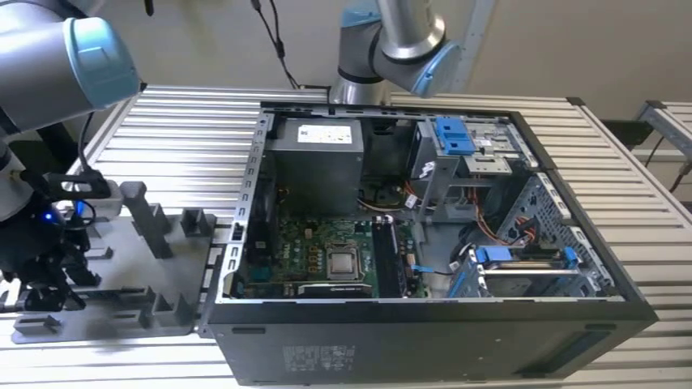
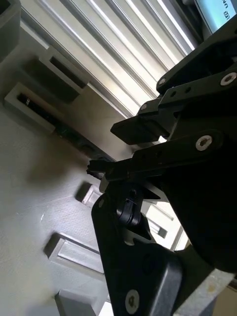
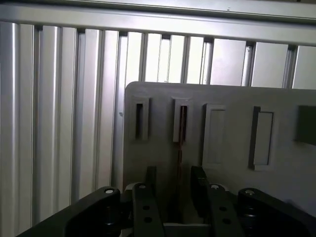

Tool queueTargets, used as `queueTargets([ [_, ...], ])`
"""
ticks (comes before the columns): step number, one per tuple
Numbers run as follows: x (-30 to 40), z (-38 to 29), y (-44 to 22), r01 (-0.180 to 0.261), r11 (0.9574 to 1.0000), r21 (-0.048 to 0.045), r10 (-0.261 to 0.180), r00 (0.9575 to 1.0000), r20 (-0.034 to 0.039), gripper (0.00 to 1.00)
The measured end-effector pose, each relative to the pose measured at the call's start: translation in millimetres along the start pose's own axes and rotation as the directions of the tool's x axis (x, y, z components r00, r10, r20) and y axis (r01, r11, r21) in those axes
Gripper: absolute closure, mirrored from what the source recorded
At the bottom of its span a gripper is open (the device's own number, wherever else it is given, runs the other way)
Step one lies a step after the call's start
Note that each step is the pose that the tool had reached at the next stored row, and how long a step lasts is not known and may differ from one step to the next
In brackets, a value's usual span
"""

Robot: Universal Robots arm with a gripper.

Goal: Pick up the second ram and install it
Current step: 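Pick up the second ram and move it above second insertion slot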

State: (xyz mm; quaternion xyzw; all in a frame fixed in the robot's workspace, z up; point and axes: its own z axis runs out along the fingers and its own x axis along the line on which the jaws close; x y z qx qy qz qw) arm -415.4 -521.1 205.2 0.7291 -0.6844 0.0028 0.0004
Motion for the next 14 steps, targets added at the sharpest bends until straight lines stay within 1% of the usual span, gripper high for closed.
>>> queueTargets([
  [3, 0.0, 0.0, 0.0, 0.000, 1.0000, 0.0002, 0.000, 1.0000, -0.0001, 0.58],
  [4, 0.0, 0.0, 0.3, 0.000, 1.0000, 0.0011, 0.000, 1.0000, -0.0001, 0.58],
  [5, -0.3, 0.2, 0.9, 0.000, 1.0000, 0.0039, 0.000, 1.0000, -0.0001, 0.58],
  [7, -2.0, 0.9, 3.4, 0.000, 0.9999, 0.0135, 0.000, 1.0000, -0.0006, 0.58],
  [9, -3.5, 2.0, 6.4, 0.000, 0.9996, 0.0293, 0.000, 1.0000, -0.0015, 0.58],
  [10, -4.0, 2.7, 8.0, 0.000, 0.9992, 0.0392, 0.000, 1.0000, -0.0022, 0.58],
  [11, -4.4, 3.3, 9.0, 0.000, 0.9989, 0.0470, 0.000, 1.0000, -0.0027, 0.58],
  [12, -4.5, 3.6, 9.2, 0.000, 0.9987, 0.0513, 0.000, 1.0000, -0.0029, 0.58],
  [14, -4.8, 3.8, 9.1, 0.000, 0.9986, 0.0528, 0.000, 1.0000, -0.0026, 0.58],
])
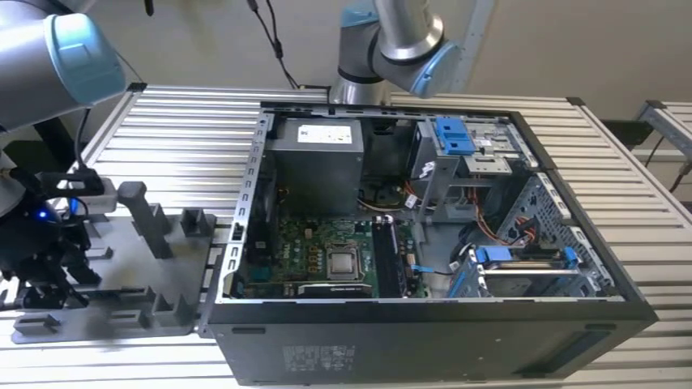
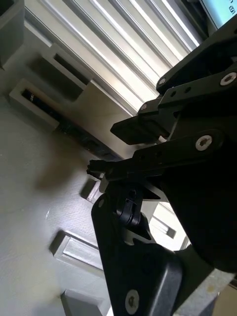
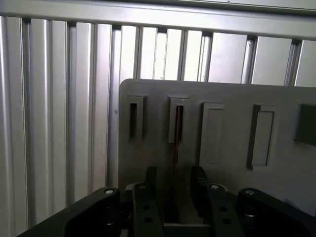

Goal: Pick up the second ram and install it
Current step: 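Pick up the second ram and move it above second insertion slot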

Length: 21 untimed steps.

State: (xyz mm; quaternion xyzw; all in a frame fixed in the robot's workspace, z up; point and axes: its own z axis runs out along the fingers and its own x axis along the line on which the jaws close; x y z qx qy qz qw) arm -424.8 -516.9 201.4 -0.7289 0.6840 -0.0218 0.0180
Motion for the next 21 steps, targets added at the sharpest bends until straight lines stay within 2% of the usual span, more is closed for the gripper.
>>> queueTargets([
  [4, -2.3, 0.6, -0.2, 0.000, 1.0000, -0.0027, 0.000, 1.0000, 0.0002, 0.58],
  [8, -2.5, 0.8, -0.2, 0.005, 0.9997, -0.0251, -0.005, 1.0000, 0.0019, 0.58],
  [14, -2.5, 2.2, -0.6, 0.012, 0.9996, -0.0256, -0.012, 0.9999, 0.0068, 0.58],
  [20, -2.5, 2.3, -0.6, 0.014, 0.9996, -0.0255, -0.014, 0.9999, 0.0071, 0.58],
  [21, -2.5, 2.3, -0.6, 0.014, 0.9996, -0.0255, -0.014, 0.9999, 0.0071, 0.60],
])
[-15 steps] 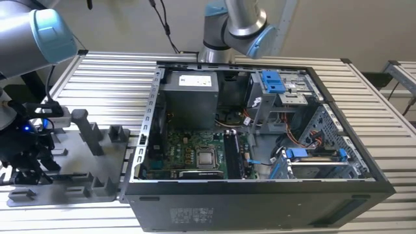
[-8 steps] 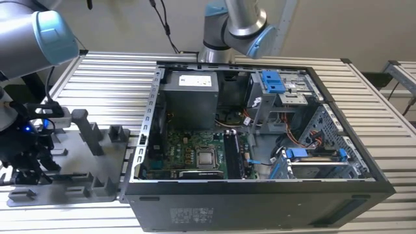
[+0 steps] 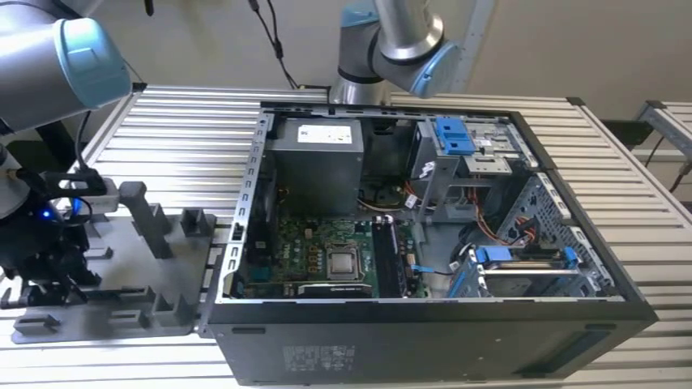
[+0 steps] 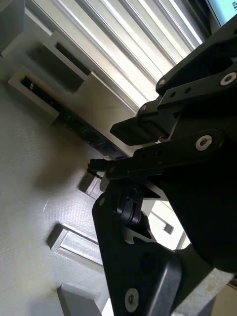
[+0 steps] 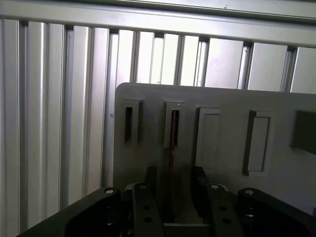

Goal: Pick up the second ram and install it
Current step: 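Pick up the second ram and move it above second insertion slot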

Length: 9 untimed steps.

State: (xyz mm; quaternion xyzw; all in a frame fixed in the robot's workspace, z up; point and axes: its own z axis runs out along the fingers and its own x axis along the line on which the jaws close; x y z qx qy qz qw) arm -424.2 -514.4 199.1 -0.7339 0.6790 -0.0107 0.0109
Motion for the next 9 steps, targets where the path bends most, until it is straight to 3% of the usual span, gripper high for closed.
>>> queueTargets([
  [6, 0.0, 0.0, 0.0, 0.001, 1.0000, 0.0000, -0.001, 1.0000, 0.0001, 0.85],
  [9, 0.0, 0.0, 0.0, 0.002, 1.0000, 0.0000, -0.002, 1.0000, 0.0001, 0.85],
])
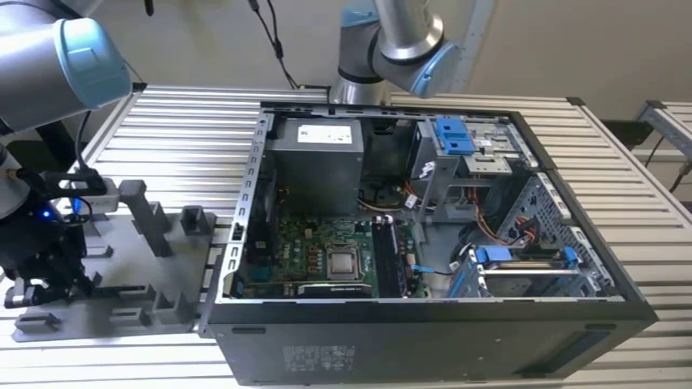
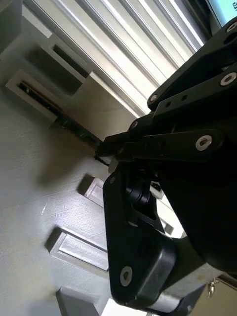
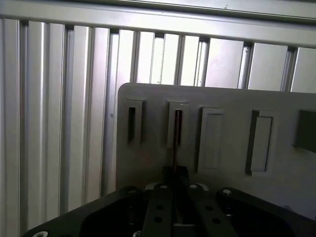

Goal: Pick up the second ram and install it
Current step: 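Pick up the second ram and move it above second insertion slot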

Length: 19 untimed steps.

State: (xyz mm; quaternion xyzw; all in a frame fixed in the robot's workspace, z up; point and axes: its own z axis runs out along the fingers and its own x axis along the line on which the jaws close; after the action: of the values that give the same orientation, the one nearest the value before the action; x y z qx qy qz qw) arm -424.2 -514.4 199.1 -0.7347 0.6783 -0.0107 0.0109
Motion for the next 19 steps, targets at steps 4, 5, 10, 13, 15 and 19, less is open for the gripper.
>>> queueTargets([
  [4, 0.0, 0.0, 0.0, 0.001, 1.0000, 0.0000, -0.001, 1.0000, 0.0000, 0.85],
  [5, 0.0, 0.0, 0.0, 0.001, 1.0000, 0.0000, -0.001, 1.0000, 0.0000, 0.86],
  [10, 0.0, 0.0, 0.0, 0.002, 1.0000, -0.0001, -0.002, 1.0000, 0.0000, 0.86],
  [13, 0.0, 0.0, 0.0, 0.003, 1.0000, -0.0001, -0.003, 1.0000, 0.0001, 0.86],
  [15, 0.0, 0.0, 0.0, 0.003, 1.0000, 0.0000, -0.003, 1.0000, 0.0001, 0.86],
  [19, 0.0, -2.8, -0.1, 0.003, 1.0000, 0.0000, -0.003, 1.0000, 0.0001, 0.86],
])
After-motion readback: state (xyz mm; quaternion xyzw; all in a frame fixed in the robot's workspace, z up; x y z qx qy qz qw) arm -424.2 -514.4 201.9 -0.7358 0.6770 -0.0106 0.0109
